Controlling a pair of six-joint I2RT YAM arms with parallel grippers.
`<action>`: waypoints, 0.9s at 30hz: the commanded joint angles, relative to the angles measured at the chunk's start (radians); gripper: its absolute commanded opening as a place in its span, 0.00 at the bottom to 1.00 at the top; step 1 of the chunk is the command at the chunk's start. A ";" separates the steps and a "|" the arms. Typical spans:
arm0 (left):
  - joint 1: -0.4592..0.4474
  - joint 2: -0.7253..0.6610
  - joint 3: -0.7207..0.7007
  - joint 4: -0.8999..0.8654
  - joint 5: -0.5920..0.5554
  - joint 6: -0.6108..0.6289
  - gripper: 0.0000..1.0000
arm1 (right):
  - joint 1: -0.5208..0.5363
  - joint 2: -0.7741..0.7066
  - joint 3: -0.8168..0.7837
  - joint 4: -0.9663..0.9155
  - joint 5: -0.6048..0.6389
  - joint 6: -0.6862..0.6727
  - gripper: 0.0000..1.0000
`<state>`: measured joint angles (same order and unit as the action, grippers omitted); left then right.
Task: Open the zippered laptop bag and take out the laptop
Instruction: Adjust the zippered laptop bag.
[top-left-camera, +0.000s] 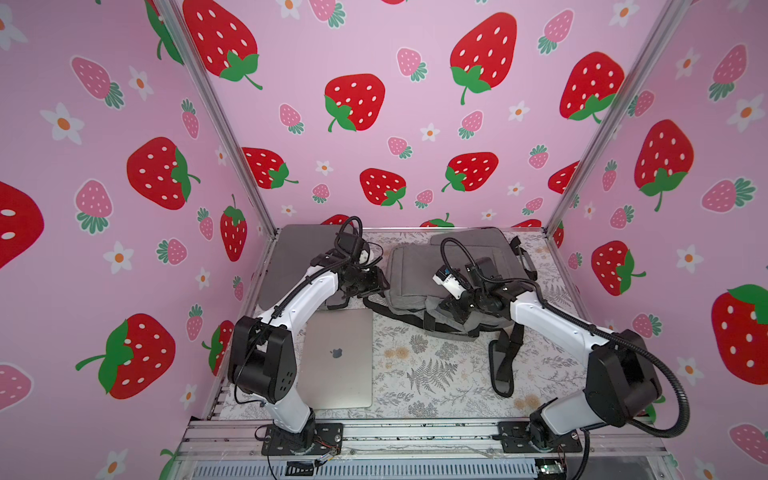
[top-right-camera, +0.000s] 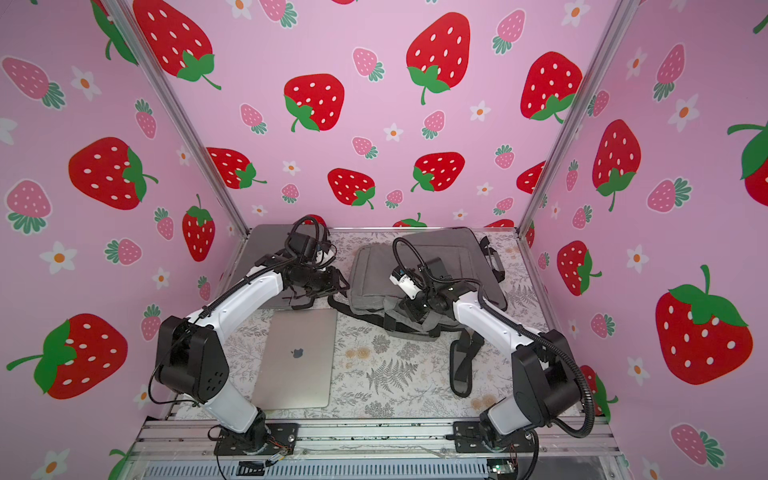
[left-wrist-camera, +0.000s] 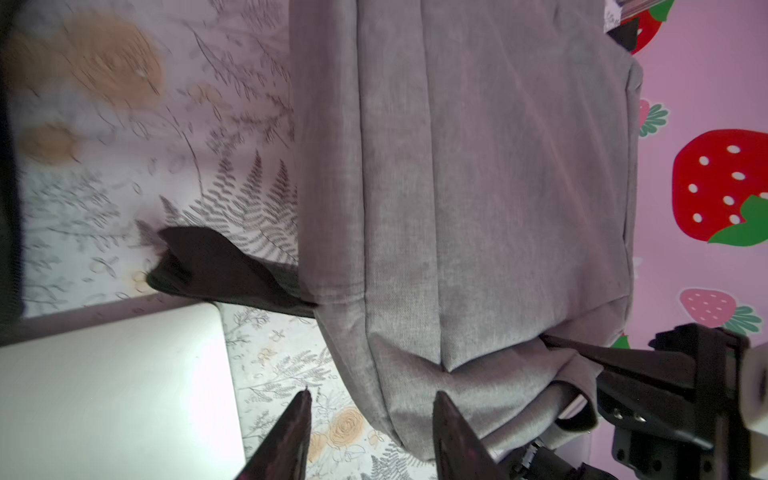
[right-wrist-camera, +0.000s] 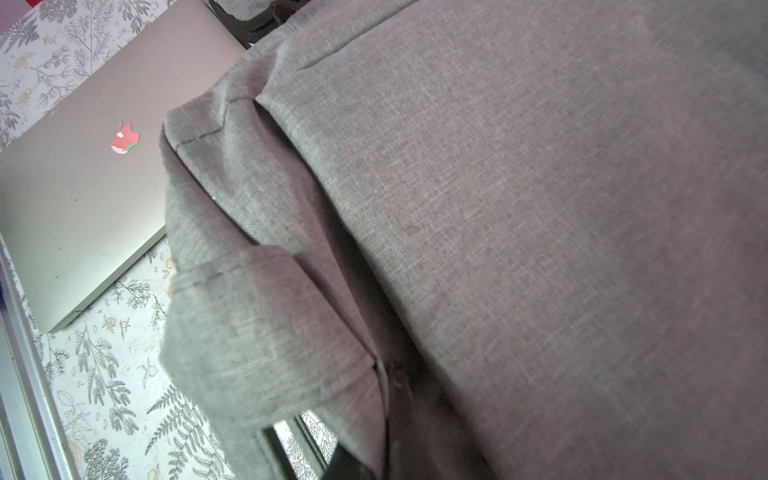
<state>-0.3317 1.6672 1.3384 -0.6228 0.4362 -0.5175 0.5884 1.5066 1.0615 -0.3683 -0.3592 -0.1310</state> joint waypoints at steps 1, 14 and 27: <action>-0.015 -0.005 -0.057 0.072 0.035 -0.156 0.50 | -0.015 0.000 0.055 0.055 -0.035 0.027 0.00; -0.024 0.044 -0.099 0.286 0.118 -0.341 0.39 | -0.018 0.018 0.049 0.056 -0.052 0.035 0.00; -0.012 0.039 0.056 0.196 0.223 -0.422 0.00 | 0.000 0.033 -0.011 0.048 -0.029 -0.041 0.14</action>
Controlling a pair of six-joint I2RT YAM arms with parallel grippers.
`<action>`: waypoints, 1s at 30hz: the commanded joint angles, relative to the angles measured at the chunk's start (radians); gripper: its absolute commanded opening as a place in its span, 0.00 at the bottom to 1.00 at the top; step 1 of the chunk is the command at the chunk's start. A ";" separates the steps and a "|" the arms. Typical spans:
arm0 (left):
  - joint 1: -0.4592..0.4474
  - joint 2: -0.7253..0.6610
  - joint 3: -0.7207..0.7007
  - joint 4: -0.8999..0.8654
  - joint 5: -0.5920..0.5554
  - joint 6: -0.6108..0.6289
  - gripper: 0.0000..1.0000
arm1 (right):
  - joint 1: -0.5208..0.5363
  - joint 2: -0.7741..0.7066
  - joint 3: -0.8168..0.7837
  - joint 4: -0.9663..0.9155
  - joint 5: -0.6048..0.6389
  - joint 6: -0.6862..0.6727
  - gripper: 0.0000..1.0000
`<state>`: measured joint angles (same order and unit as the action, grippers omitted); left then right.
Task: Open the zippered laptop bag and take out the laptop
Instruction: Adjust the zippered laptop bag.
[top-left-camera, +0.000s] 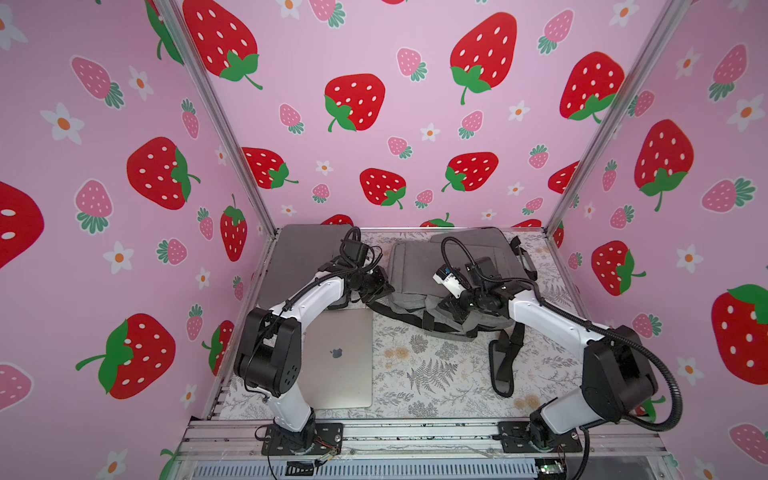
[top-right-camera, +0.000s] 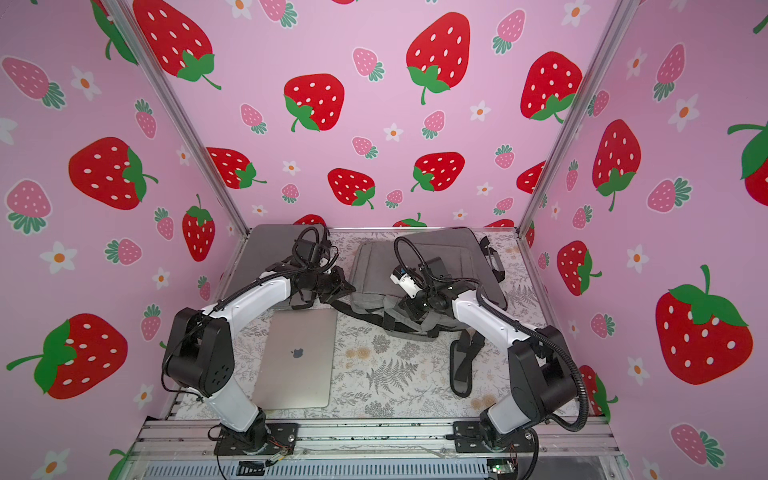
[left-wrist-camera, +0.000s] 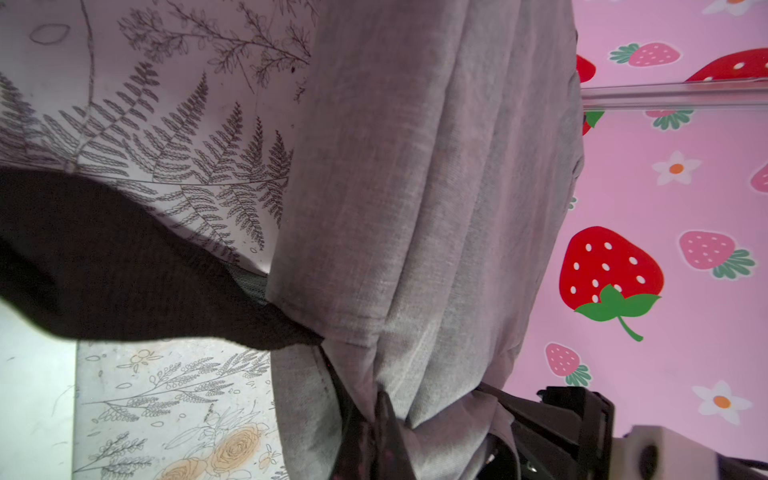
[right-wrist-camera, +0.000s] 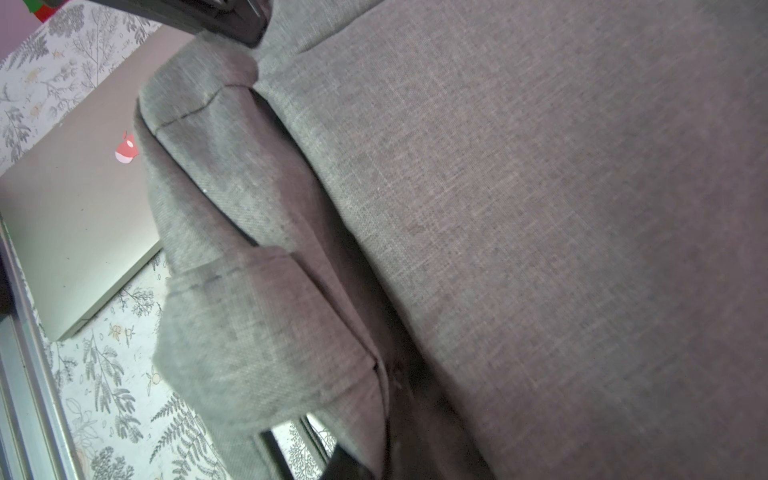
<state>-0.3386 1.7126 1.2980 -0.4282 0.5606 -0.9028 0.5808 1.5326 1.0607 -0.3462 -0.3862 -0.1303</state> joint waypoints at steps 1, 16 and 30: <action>-0.003 -0.004 0.113 -0.020 0.101 -0.040 0.00 | 0.014 0.004 -0.023 0.026 0.015 -0.058 0.18; 0.071 0.039 0.131 -0.158 0.078 0.062 0.00 | 0.041 -0.217 -0.118 -0.017 0.348 0.050 0.84; 0.116 0.145 0.172 -0.264 -0.002 0.212 0.00 | -0.290 -0.367 -0.235 -0.203 0.350 0.673 0.84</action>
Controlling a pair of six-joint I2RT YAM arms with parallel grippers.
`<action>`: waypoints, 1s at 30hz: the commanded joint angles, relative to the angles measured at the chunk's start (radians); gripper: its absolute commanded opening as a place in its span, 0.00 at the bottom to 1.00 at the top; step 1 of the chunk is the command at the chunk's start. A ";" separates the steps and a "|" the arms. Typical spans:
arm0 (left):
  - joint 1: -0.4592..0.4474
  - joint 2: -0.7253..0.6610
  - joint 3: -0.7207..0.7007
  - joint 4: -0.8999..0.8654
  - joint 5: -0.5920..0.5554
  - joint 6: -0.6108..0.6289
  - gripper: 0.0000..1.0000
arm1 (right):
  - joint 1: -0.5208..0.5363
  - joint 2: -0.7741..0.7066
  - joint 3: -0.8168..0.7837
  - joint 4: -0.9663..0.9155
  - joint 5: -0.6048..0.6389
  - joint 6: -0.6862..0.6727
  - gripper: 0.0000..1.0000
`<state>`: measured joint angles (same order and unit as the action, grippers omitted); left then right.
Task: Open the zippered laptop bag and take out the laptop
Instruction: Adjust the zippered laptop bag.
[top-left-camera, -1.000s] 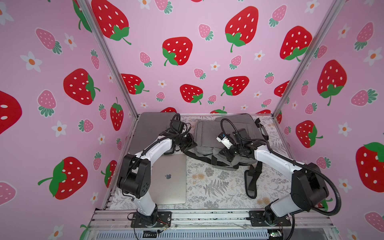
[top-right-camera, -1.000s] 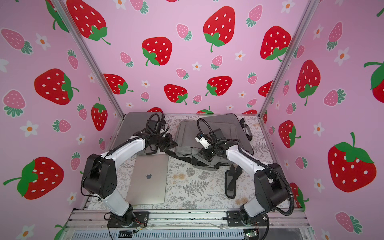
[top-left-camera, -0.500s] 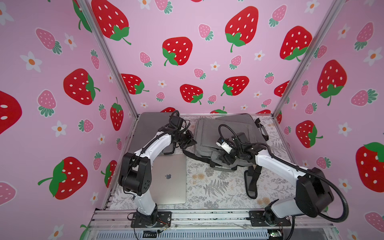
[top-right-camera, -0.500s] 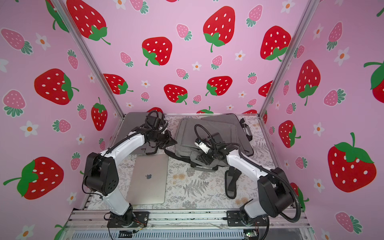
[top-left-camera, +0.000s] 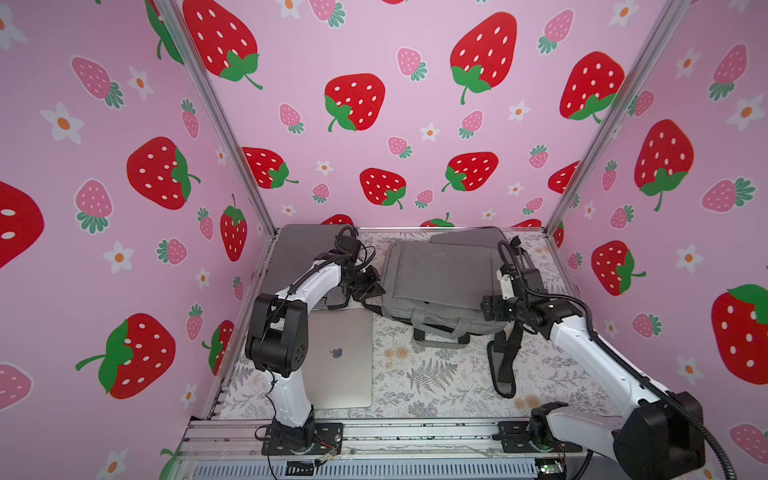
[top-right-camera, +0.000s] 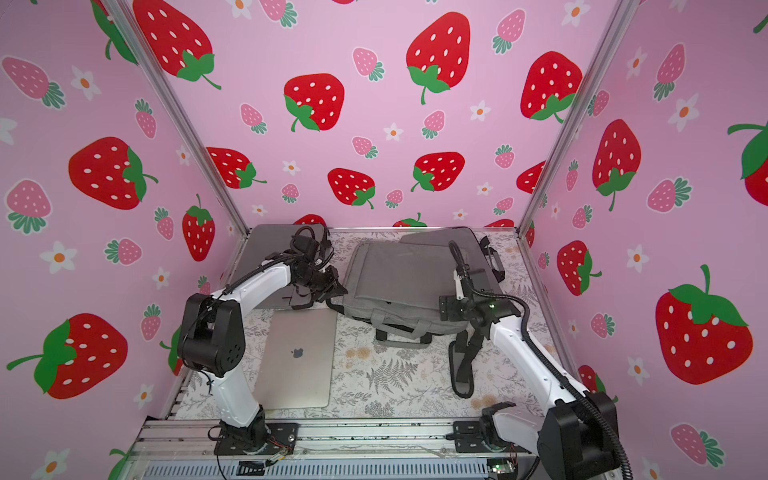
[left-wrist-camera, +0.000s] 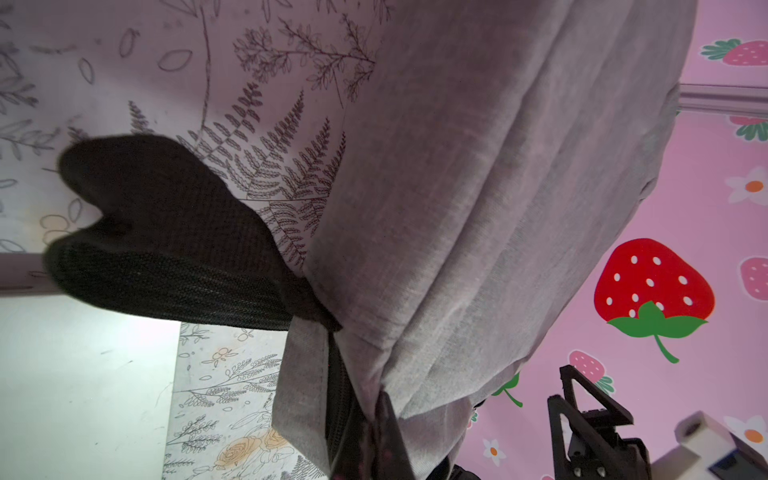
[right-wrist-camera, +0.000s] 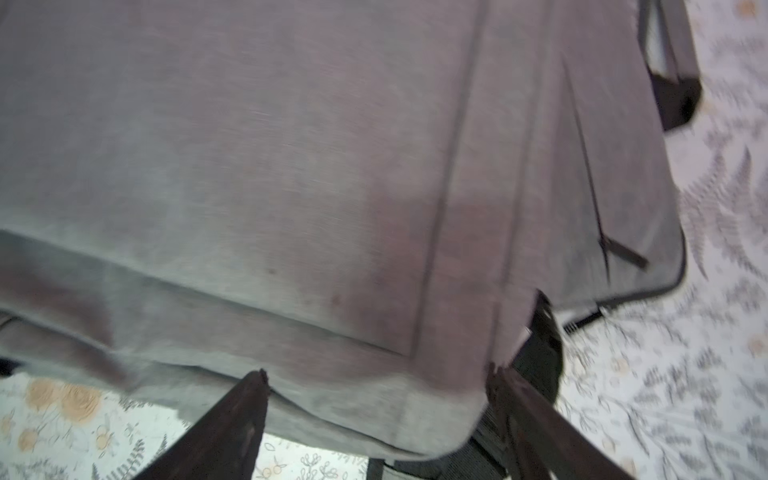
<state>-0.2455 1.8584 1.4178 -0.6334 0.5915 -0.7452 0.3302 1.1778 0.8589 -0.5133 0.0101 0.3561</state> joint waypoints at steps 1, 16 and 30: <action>0.026 0.005 0.054 -0.058 -0.029 0.062 0.00 | -0.060 -0.007 -0.043 -0.024 -0.071 0.216 0.82; 0.028 0.065 0.129 -0.103 -0.062 0.126 0.07 | -0.132 0.128 -0.103 0.208 -0.349 0.391 0.30; -0.115 -0.136 0.116 -0.014 -0.298 0.480 0.49 | -0.134 0.171 0.029 0.180 -0.495 0.475 0.04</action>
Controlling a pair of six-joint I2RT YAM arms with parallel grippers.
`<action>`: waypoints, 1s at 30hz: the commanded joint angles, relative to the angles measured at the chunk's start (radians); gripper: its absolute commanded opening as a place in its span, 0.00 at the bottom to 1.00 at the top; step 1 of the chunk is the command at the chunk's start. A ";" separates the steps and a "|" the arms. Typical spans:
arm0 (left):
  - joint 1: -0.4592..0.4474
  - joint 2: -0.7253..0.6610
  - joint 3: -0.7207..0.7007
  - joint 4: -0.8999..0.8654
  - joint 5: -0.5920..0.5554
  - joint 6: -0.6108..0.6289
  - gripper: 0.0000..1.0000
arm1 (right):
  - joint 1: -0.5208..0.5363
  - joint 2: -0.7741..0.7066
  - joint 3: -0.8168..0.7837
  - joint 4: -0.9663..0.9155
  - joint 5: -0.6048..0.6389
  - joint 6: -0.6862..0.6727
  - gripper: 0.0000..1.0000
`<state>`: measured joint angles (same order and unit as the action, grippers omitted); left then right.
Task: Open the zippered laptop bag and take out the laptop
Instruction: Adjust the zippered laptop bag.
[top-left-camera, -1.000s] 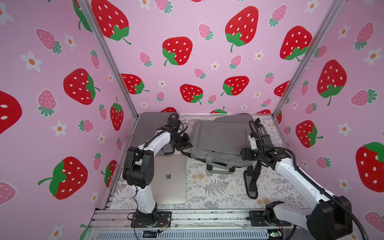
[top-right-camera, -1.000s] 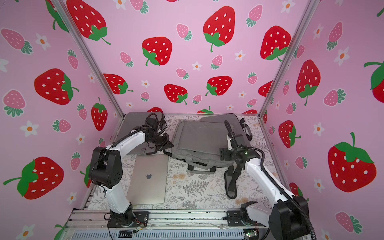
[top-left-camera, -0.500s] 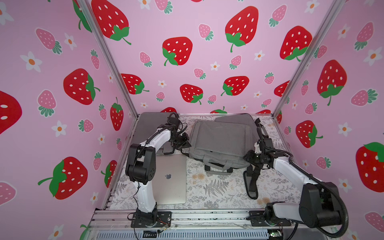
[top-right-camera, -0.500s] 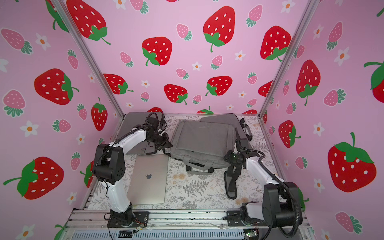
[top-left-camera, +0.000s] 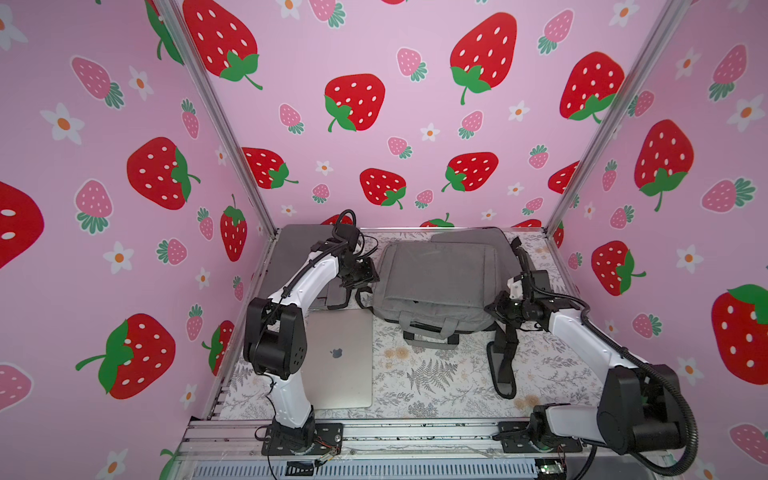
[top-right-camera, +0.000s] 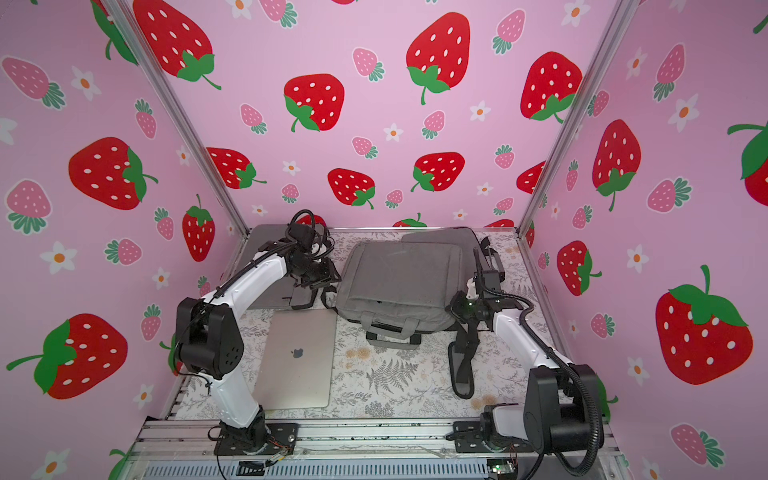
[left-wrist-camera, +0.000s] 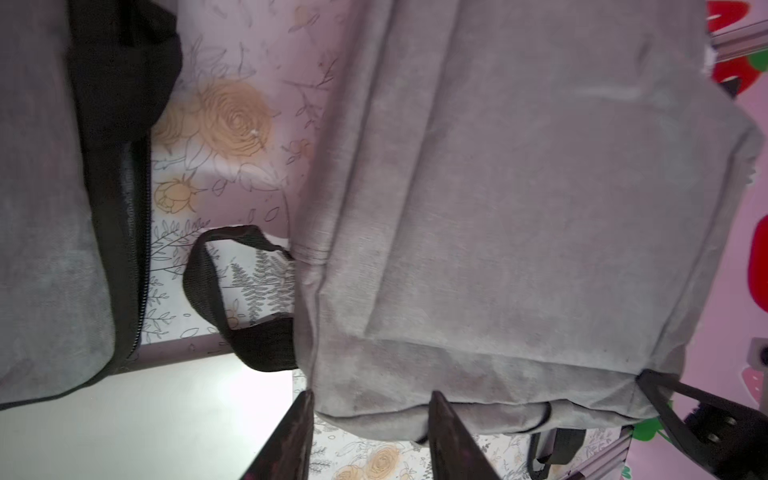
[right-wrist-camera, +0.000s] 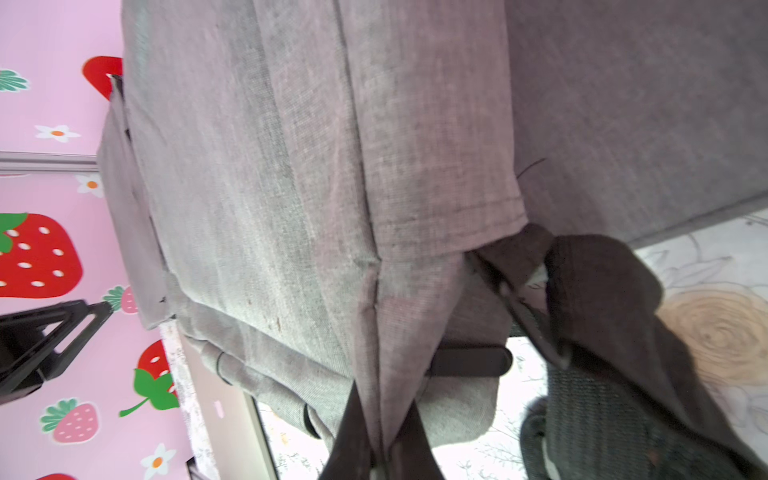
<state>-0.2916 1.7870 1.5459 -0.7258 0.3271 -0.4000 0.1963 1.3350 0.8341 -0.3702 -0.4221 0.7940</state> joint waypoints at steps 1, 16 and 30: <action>-0.110 -0.089 -0.037 0.126 -0.033 0.171 0.50 | 0.000 0.023 0.067 0.032 -0.073 0.034 0.04; -0.484 0.001 -0.136 0.535 -0.006 0.514 0.64 | 0.000 0.083 0.152 0.024 -0.191 0.069 0.07; -0.646 0.176 -0.089 0.675 -0.344 0.664 0.66 | 0.001 0.098 0.178 0.021 -0.225 0.117 0.07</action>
<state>-0.9390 1.9327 1.3972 -0.0853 0.1207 0.2317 0.1963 1.4368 0.9642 -0.3908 -0.5804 0.8829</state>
